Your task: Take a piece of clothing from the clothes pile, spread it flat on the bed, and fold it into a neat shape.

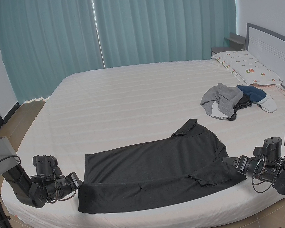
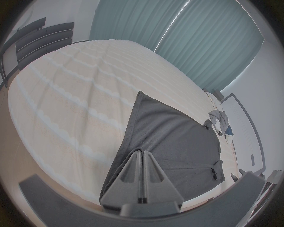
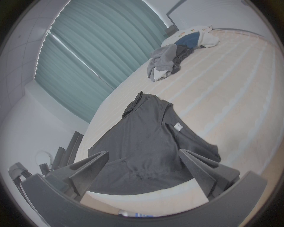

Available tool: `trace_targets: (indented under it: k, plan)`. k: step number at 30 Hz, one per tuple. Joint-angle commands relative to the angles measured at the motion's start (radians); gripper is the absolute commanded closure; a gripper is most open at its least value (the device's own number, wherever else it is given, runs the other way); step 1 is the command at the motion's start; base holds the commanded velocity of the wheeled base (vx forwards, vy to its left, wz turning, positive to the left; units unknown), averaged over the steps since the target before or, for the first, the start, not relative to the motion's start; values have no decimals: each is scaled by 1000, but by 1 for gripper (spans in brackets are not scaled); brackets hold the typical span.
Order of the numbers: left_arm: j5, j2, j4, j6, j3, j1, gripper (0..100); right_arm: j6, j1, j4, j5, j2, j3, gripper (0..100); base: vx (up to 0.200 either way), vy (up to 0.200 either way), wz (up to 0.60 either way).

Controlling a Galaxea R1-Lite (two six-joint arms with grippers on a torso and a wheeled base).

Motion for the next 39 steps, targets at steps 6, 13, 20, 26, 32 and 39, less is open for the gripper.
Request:
trace_targets:
  k: [6,13,20,26,32,39]
  plan:
    - [-3,-47,-1,-2,20,-4,100,-166,-50,29,22,172,-181,0,0,0,0]
    - [-6,-48,-1,-2,22,-4,100,-201,-63,211,109,184,-357,0,0,0,0]
    - [-7,-45,-1,-2,23,-4,100,-245,-72,337,117,216,-501,0,0,0,0]
    - [-11,-42,1,-2,23,-4,100,-262,-70,356,122,244,-530,0,0,0,0]
    - [-12,-40,1,-2,23,-4,100,-294,-72,346,122,279,-546,0,0,0,0]
    - [-12,-40,1,-2,23,-4,100,-311,-72,346,120,284,-550,0,0,0,0]
